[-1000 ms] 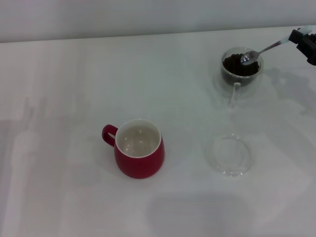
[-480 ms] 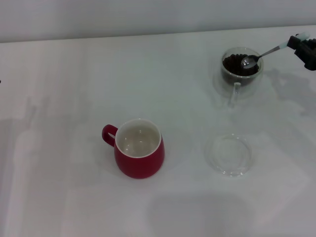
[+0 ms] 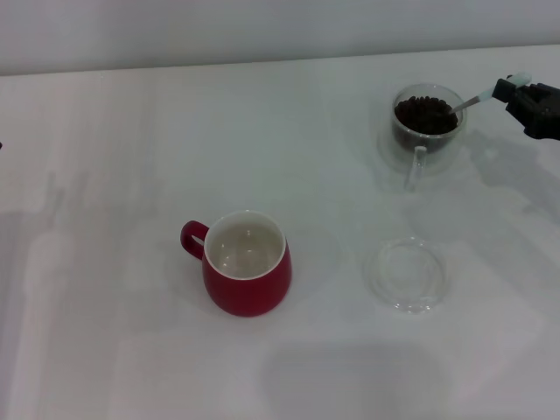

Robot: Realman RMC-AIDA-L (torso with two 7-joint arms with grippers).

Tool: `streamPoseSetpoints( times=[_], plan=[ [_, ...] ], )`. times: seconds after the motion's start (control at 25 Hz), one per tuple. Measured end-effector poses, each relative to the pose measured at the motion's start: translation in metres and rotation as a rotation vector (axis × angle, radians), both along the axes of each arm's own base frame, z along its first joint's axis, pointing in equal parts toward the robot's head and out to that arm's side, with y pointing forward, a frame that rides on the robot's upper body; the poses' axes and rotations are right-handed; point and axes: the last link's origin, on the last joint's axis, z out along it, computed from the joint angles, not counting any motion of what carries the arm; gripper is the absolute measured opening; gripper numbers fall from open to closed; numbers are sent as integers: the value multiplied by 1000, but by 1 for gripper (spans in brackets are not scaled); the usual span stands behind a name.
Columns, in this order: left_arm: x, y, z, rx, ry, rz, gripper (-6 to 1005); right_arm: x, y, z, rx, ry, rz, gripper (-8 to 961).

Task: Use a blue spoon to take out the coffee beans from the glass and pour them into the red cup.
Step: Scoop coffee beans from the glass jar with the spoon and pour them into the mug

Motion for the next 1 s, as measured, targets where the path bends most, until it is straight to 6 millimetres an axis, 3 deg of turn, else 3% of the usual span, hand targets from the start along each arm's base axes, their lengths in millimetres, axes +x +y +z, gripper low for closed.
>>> streamPoseSetpoints(
  times=[1.0],
  plan=[
    [-3, -2, 1, 2, 2, 7, 889, 3, -1, -2, -59, 267, -169, 158]
  ],
)
